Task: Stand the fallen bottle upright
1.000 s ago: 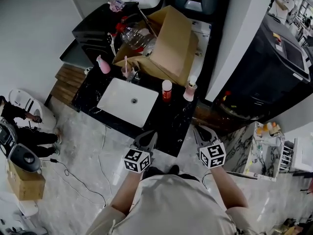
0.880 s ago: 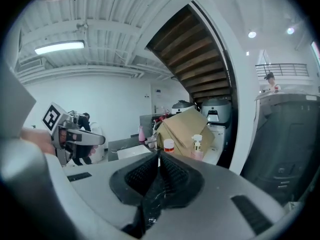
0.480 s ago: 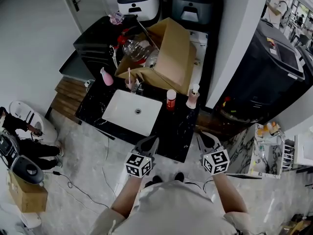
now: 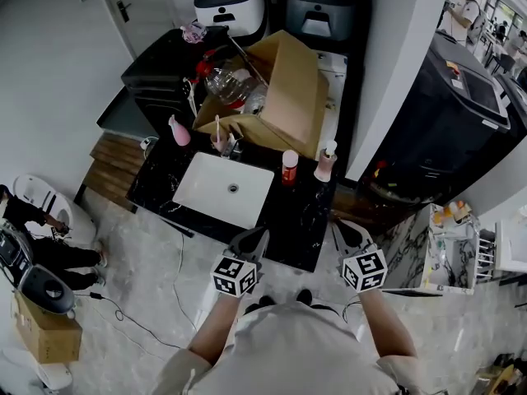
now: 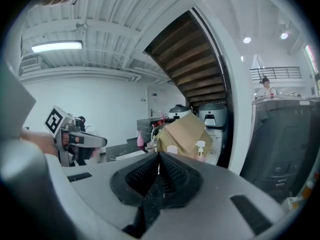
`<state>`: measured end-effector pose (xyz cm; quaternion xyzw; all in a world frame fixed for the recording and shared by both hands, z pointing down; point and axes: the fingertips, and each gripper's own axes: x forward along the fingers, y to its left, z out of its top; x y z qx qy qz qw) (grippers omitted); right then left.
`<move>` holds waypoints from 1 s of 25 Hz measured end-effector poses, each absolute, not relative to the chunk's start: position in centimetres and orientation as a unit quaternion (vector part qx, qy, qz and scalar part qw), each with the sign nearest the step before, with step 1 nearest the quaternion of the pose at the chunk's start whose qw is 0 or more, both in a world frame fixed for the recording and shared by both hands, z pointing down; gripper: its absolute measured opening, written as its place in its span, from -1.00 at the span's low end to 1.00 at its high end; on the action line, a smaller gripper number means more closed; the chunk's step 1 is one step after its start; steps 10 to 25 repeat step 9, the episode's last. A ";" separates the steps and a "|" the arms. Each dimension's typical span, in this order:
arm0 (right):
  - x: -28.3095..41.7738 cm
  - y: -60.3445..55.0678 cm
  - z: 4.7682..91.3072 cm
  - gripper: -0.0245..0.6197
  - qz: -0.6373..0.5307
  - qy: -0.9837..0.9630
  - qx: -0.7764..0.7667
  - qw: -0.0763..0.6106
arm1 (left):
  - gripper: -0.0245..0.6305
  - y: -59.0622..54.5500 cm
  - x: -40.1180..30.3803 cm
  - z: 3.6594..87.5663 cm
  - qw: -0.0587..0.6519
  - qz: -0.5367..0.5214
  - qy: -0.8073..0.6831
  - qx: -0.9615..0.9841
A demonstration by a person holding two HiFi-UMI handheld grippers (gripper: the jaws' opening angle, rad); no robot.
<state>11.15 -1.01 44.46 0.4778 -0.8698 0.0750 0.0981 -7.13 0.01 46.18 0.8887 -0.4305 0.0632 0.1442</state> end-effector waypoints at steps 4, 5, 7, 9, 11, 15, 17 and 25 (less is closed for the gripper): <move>11.0 -0.8 44.4 -0.83 0.074 -0.869 0.479 0.099 | -0.91 0.1 -7.4 46.4 0.144 0.065 -0.429 0.889; 10.9 -0.8 44.4 -0.83 0.074 -0.869 0.479 0.099 | -0.91 0.1 -7.4 46.5 0.145 0.065 -0.429 0.889; 10.8 -0.8 44.3 -0.83 0.074 -0.870 0.478 0.099 | -0.91 0.2 -7.5 46.6 0.145 0.066 -0.428 0.890; 10.7 -0.8 44.2 -0.83 0.073 -0.870 0.477 0.099 | -0.91 0.2 -7.6 46.6 0.144 0.066 -0.428 0.890; 10.7 -0.8 44.2 -0.83 0.073 -0.870 0.477 0.099 | -0.91 0.2 -7.6 46.6 0.144 0.066 -0.428 0.890; 10.7 -0.8 44.2 -0.83 0.073 -0.870 0.477 0.099 | -0.91 0.2 -7.6 46.6 0.144 0.066 -0.428 0.890; 10.7 -0.8 44.2 -0.83 0.073 -0.870 0.477 0.099 | -0.91 0.2 -7.6 46.6 0.144 0.066 -0.428 0.890; 10.7 -0.8 44.2 -0.83 0.073 -0.870 0.477 0.099 | -0.91 0.2 -7.6 46.6 0.144 0.066 -0.428 0.890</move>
